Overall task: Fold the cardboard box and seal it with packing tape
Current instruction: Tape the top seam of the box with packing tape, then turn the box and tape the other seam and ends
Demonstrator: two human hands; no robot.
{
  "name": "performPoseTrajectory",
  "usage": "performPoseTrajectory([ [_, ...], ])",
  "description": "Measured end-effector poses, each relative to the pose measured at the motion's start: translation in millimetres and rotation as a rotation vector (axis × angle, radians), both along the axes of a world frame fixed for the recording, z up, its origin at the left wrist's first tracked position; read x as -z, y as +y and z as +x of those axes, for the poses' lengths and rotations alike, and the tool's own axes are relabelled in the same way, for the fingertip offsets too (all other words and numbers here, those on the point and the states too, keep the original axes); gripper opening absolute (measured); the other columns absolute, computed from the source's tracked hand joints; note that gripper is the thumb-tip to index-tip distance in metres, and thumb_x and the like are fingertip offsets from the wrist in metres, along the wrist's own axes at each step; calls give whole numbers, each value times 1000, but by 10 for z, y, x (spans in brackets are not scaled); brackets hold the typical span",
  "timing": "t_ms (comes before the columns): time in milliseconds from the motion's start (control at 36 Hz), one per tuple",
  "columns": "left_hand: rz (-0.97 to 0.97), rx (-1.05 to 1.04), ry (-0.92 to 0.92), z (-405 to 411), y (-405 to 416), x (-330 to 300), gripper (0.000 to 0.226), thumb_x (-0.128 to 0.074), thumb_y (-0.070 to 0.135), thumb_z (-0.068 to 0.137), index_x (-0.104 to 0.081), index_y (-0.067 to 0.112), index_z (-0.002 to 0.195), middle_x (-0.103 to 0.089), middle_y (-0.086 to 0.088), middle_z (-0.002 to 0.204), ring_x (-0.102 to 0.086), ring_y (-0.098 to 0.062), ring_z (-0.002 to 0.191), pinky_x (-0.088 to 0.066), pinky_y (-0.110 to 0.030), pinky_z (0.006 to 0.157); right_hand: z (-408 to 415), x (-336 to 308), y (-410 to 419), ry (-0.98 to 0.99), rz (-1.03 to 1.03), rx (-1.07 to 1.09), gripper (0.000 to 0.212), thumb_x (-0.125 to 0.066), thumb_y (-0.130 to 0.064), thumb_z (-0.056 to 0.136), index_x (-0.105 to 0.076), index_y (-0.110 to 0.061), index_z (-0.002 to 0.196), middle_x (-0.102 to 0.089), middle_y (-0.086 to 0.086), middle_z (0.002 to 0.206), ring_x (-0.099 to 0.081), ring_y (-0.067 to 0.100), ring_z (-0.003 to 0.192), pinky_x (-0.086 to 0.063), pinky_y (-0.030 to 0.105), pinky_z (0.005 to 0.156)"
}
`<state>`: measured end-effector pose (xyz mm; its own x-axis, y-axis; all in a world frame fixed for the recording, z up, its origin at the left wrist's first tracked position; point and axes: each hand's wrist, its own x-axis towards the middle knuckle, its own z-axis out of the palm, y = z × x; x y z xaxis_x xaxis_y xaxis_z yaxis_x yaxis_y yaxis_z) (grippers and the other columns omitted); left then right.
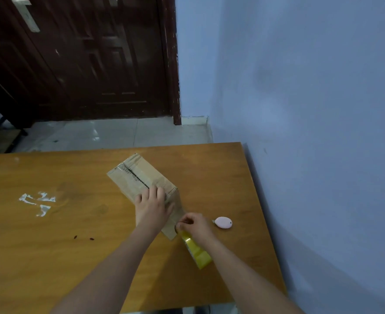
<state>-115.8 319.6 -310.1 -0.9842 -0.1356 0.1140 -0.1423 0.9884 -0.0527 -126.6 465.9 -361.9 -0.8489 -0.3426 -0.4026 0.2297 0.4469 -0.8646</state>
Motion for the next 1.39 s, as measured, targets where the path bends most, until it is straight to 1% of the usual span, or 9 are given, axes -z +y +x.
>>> performPoseTrajectory([
  [333,37,146,-24,19,-104,36,42,-85,26,58,-61,4,86,-60,-16,91,-58,-35,74,-50,-41,64,4,-43,-7,-7,12,40,25,-69,-18,85,-58,-28,64,-57,-11,69,-50,3,67,-39,17,61],
  [444,163,267,-55,22,-274,16,34,-63,36,79,-55,9,98,-53,-9,103,-51,-31,90,-44,-39,80,7,-56,-19,-16,9,72,24,-69,-18,85,-59,-27,65,-57,-9,69,-52,9,71,-41,22,65],
  [528,229,364,-104,-64,-468,-110,51,-35,56,84,-51,15,109,-48,-1,110,-44,-22,102,-37,-34,90,15,-65,-21,-14,23,102,23,-69,-19,85,-59,-29,66,-59,-10,71,-54,8,74,-41,20,64],
  [639,280,481,-92,-176,-791,-298,70,-24,54,77,-49,11,127,-47,-3,130,-42,-23,123,-32,-36,103,54,-80,-17,-10,25,143,21,-64,-21,88,-58,-17,68,-55,-1,70,-49,10,69,-37,26,64],
  [750,205,551,-338,-378,-1103,-328,84,-37,52,74,-17,20,149,-8,2,158,-9,-19,144,-14,-36,115,99,-107,-25,-54,0,292,22,-50,-11,96,-56,-8,75,-56,7,73,-51,17,72,-38,30,69],
  [889,-24,689,-590,-616,-1222,-225,101,-53,52,75,17,37,147,31,4,152,26,-17,142,6,-40,116,193,-166,-14,-77,-41,449,18,-46,1,95,-56,-1,80,-56,4,69,-52,13,67,-41,21,69],
  [1083,-108,694,-448,-590,-1146,-147,97,-53,63,79,8,37,149,10,-2,159,2,-22,146,-12,-42,117,330,-231,2,-24,23,560,20,-47,9,91,-66,5,93,-58,1,65,-52,6,63,-40,3,57],
  [1278,-184,637,-376,-300,-1030,-109,92,-39,72,83,-2,23,151,-8,-15,158,-22,-34,141,-36,-44,105,387,-343,-14,5,99,632,20,-46,12,90,-66,14,96,-57,2,68,-52,7,63,-40,3,56],
  [1389,-202,607,-367,-142,-969,-96,94,-34,73,84,-4,15,151,-15,-24,155,-30,-40,136,-39,-45,103,355,-492,-38,37,73,662,20,-49,11,90,-64,1,81,-56,5,70,-52,9,63,-41,5,54],
])
